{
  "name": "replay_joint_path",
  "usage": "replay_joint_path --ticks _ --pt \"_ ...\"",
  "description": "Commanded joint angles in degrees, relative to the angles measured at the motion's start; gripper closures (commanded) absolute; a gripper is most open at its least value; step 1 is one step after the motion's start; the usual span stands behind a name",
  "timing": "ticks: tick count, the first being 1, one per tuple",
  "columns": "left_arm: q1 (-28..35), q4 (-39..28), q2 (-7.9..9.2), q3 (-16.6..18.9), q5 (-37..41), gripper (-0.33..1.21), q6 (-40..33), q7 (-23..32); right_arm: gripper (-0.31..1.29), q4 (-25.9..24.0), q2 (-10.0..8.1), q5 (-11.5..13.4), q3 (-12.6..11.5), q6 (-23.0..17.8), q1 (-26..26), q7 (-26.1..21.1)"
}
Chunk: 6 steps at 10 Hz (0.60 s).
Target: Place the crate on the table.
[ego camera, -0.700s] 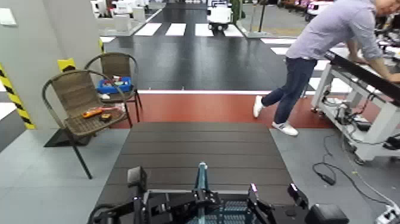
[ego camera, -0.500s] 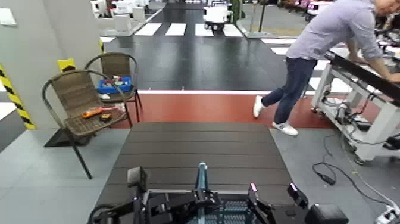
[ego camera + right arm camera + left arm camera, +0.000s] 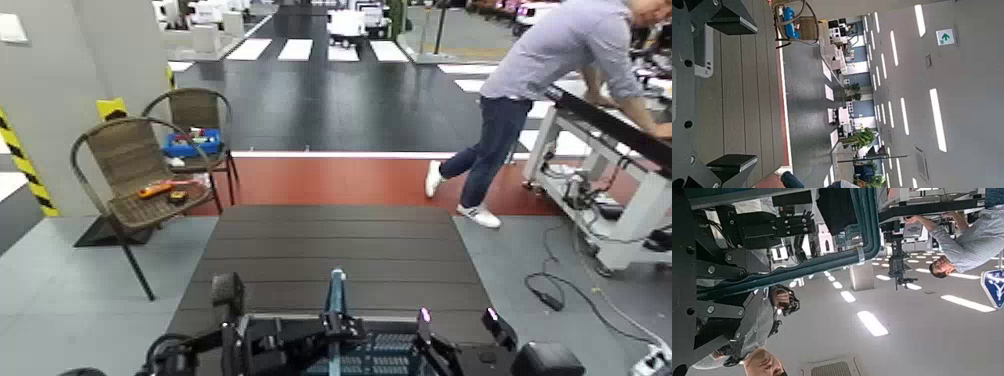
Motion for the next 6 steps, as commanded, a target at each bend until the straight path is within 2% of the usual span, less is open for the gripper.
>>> replay_joint_path --ticks 1,3,5,6 --pt "-3.37 2.84 1.44 -1.27 -1.05 1.20 0.46 -0.42 0.15 0.30 0.10 -0.35 0.07 -0.39 0.00 0.00" --pt "-6.62 5.74 2.58 -2.67 -7.11 1.20 -0.60 -4.64 0.15 0.48 0.10 -0.35 0.07 -0.48 0.00 0.00" --pt "-11.89 9.79 3.02 -6.54 -16.96 1.20 -2.97 -14.39 0.15 0.48 -0.08 -0.61 0.16 -0.48 -0.09 0.00" --pt "-13.47 11.02 3.29 -7.95 -18.28 1.20 -3.94 -15.89 0.15 0.48 -0.16 -0.70 0.25 -0.39 -0.35 0.00"
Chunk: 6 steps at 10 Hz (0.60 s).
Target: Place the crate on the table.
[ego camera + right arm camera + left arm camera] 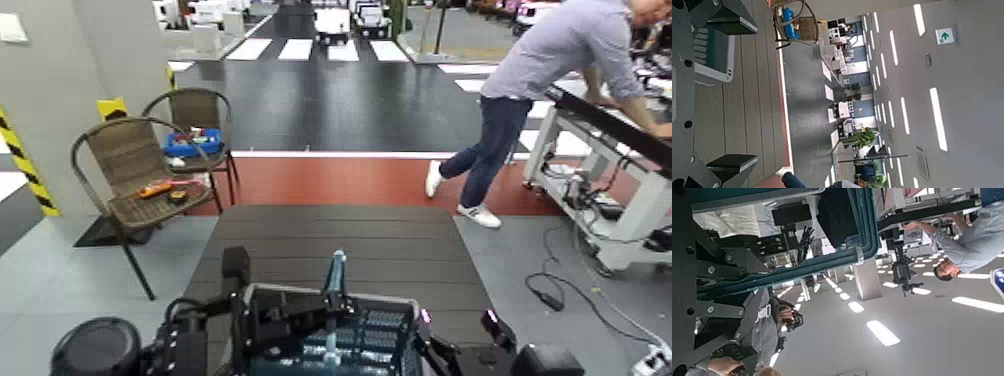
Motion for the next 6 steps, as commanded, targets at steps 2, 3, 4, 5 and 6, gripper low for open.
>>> replay_joint_path --ticks 2,3,4,5,6 --pt "-6.77 5.87 0.77 -5.55 -7.00 1.20 -3.86 -5.06 0.15 0.09 -0.43 -0.51 0.29 0.09 -0.53 0.09" --pt "-8.26 7.72 0.68 -6.52 -7.61 1.20 -4.91 -6.20 0.15 0.09 -0.52 -0.60 0.29 0.00 -0.62 0.09" --pt "-9.14 8.95 0.42 -6.60 -8.23 1.20 -5.53 -6.20 0.15 0.09 -0.61 -0.60 0.38 0.00 -0.71 0.00" --pt "-10.28 10.44 0.42 -7.13 -8.40 1.20 -6.50 -6.20 0.15 0.18 -0.70 -0.78 0.38 -0.09 -0.79 0.09" --pt "-11.43 11.76 0.33 -7.66 -8.67 1.20 -7.37 -6.20 0.15 0.27 -0.70 -0.86 0.38 -0.18 -0.79 0.09"
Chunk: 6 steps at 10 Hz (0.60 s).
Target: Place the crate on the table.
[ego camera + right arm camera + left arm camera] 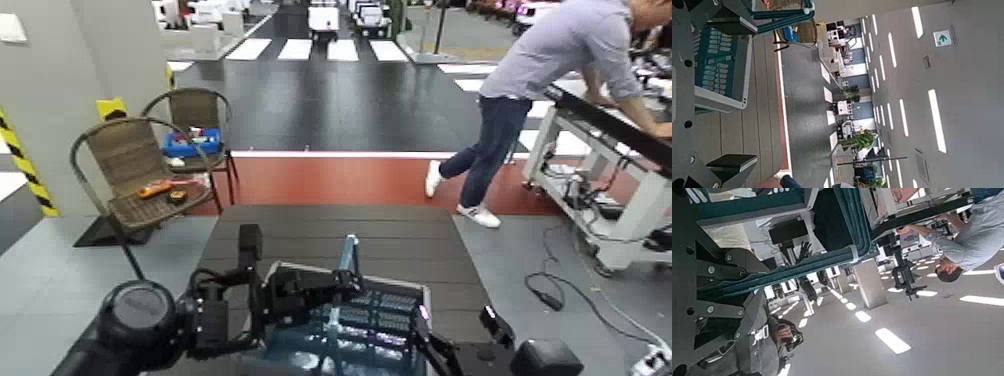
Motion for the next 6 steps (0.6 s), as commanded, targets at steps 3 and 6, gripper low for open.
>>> replay_joint_path --ticks 3,6 --pt "-5.49 7.01 -1.45 -0.28 -4.00 1.20 -3.99 -1.21 0.15 0.13 -0.13 -0.26 0.18 -0.23 -0.24 0.00" --pt "-8.74 12.38 -1.45 -1.25 -5.50 1.20 -5.39 -2.88 0.15 0.13 -0.22 -0.44 0.27 -0.23 -0.41 0.00"
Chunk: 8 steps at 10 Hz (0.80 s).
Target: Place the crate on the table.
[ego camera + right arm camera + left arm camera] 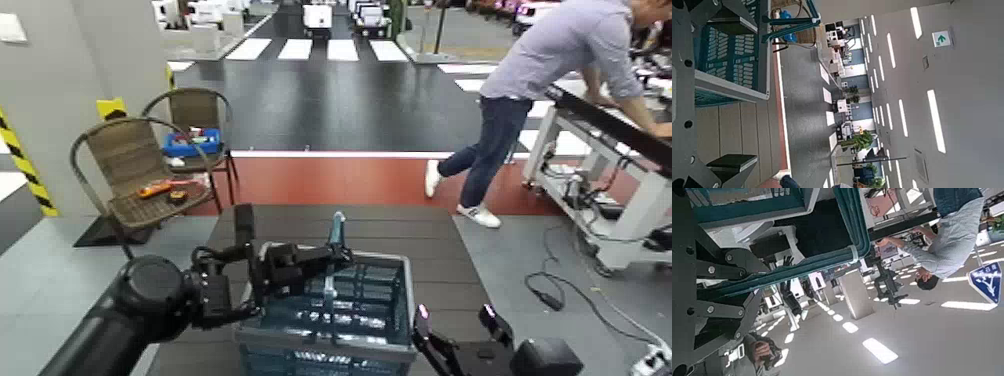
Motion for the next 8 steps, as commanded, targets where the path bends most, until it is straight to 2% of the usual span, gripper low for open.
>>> replay_joint_path --ticks 1,4,8 --pt "-2.83 5.07 -0.18 -1.69 -0.62 1.20 -1.37 -2.11 0.15 0.00 0.00 -0.10 0.14 0.00 -0.14 0.00" --pt "-4.59 9.29 -0.45 -2.65 -0.62 1.21 -2.07 -2.90 0.15 0.00 0.00 -0.10 0.14 0.00 -0.23 0.00" --pt "-5.12 12.89 -0.45 -2.13 -1.68 1.21 -3.66 -3.52 0.15 0.00 0.09 -0.10 0.14 0.00 -0.32 0.00"
